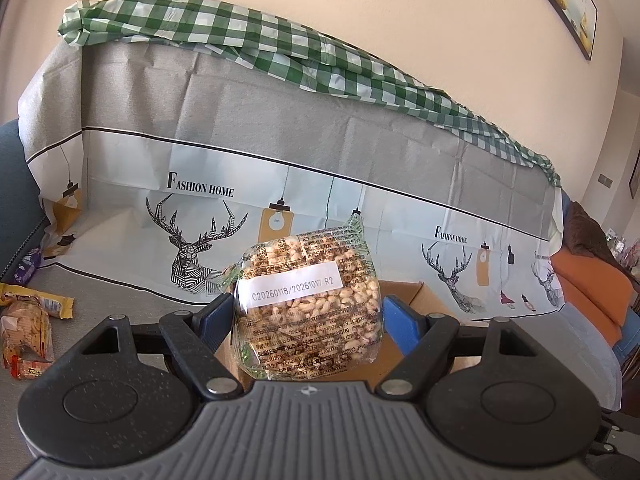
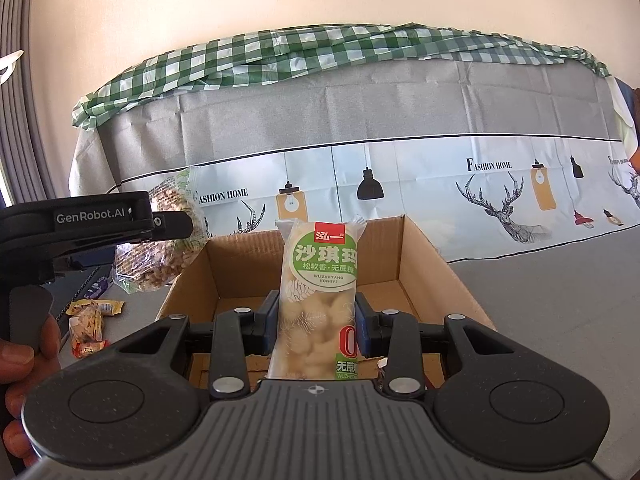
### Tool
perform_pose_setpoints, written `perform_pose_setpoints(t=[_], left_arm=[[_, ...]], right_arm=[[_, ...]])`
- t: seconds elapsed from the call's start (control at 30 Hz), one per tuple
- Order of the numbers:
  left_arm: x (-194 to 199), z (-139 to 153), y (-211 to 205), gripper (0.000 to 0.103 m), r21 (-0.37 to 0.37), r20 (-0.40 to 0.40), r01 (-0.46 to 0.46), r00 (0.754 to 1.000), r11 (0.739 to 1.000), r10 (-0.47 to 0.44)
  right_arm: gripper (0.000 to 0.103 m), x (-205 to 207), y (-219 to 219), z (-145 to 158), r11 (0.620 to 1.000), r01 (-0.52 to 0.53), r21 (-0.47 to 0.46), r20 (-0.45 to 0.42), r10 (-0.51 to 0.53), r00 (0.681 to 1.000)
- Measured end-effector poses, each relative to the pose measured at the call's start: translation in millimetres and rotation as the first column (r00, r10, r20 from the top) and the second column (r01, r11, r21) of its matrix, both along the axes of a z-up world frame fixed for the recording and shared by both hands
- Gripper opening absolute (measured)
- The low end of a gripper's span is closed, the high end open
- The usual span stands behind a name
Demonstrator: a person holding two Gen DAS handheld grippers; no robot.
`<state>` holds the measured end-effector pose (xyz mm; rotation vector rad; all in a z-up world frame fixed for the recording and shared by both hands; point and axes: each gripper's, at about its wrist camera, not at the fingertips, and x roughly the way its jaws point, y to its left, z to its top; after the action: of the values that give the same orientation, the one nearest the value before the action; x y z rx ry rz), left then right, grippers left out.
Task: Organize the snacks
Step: 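Open both tools to drop the bar and nut cake into the box, then move both tools back toward the snack pile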
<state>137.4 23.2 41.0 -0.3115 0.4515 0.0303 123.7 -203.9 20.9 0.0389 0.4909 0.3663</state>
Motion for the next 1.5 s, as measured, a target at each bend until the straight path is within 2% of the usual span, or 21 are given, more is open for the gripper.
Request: perform_pose_setpoints(t=[0.1, 0.13, 0.2, 0.23, 0.27, 0.47, 0.7, 0.77, 0.9, 1.0, 1.07, 1.17, 1.27, 1.5], left_arm=[[0.4, 0.5, -0.3, 0.085, -0.012, 0.002, 0.008, 1.000, 1.000, -0.008], [0.9, 0.3, -0.7, 0.088, -0.018, 0.000, 0.012, 1.000, 1.000, -0.012], [2.6, -0.9, -0.7, 0.093, -0.029, -0.010, 0.024, 1.000, 0.999, -0.024], [3.0, -1.1, -1.0, 0.094, -0.031, -0.013, 0.026, 1.000, 0.999, -0.026], [3.2, -1.2, -1.3, 0.094, -0.031, -0.013, 0.023, 1.000, 0.999, -0.024], [-1.6, 0.5, 0.7, 0.094, -0.019, 0.032, 0.004, 0.999, 1.000, -0.003], [-14.5, 5.2, 9.7, 0.083, 0.053, 0.058, 0.018, 0.998, 0.998, -0.021], [-19.6, 7.0, 19.1, 0.081, 0.045, 0.053, 0.015, 0.998, 0.999, -0.017], [-28.5, 8.5, 43.5, 0.069, 0.020, 0.028, -0.014, 1.000, 1.000, 0.013], [-33.7, 8.1, 64.3, 0.060, 0.017, -0.003, -0.060, 0.998, 0.998, 0.060], [-36.8, 7.2, 79.5, 0.056, 0.014, -0.029, -0.098, 0.995, 0.995, 0.098], [-42.5, 5.1, 101.7, 0.052, 0.006, -0.065, -0.153, 0.986, 0.988, 0.153], [-47.2, 3.2, 122.9, 0.052, -0.002, -0.088, -0.201, 0.976, 0.980, 0.200], [-57.8, -10.8, 165.2, 0.052, -0.015, -0.133, -0.294, 0.948, 0.956, 0.289]], right_arm=[[0.039, 1.3, 1.4, -2.6, 1.000, -0.009, -0.004, -0.013, 0.009, 1.000], [0.040, 2.5, 3.1, -4.2, 1.000, -0.020, -0.009, -0.028, 0.020, 0.999], [0.056, 3.0, 7.8, -8.3, 0.999, -0.017, -0.044, -0.041, 0.015, 0.999], [0.068, 2.5, 9.1, -9.0, 0.998, -0.006, -0.060, -0.034, 0.004, 0.999], [0.070, 2.1, 9.4, -9.1, 0.998, 0.000, -0.066, -0.027, -0.002, 1.000], [0.072, 4.2, 10.2, -11.2, 0.998, 0.011, -0.063, -0.041, -0.013, 0.999], [0.072, 0.3, 24.6, -10.2, 0.998, 0.011, -0.060, -0.036, -0.013, 0.999], [0.072, -2.7, 31.4, -9.5, 0.998, 0.012, -0.054, -0.033, -0.014, 0.999], [0.072, -10.2, 47.5, -8.2, 0.999, 0.003, -0.043, -0.024, -0.004, 1.000], [0.066, -17.3, 62.7, -7.9, 0.999, -0.014, -0.043, -0.011, 0.013, 1.000], [0.051, -21.9, 73.0, -8.1, 0.999, -0.029, -0.040, -0.003, 0.029, 1.000], [0.036, -26.7, 87.6, -8.0, 0.998, -0.051, -0.019, 0.006, 0.051, 0.999], [0.032, -31.3, 103.2, -7.9, 0.997, -0.080, 0.001, 0.019, 0.080, 0.997], [0.032, -46.1, 147.4, -13.5, 0.983, -0.184, 0.005, 0.048, 0.183, 0.982]])
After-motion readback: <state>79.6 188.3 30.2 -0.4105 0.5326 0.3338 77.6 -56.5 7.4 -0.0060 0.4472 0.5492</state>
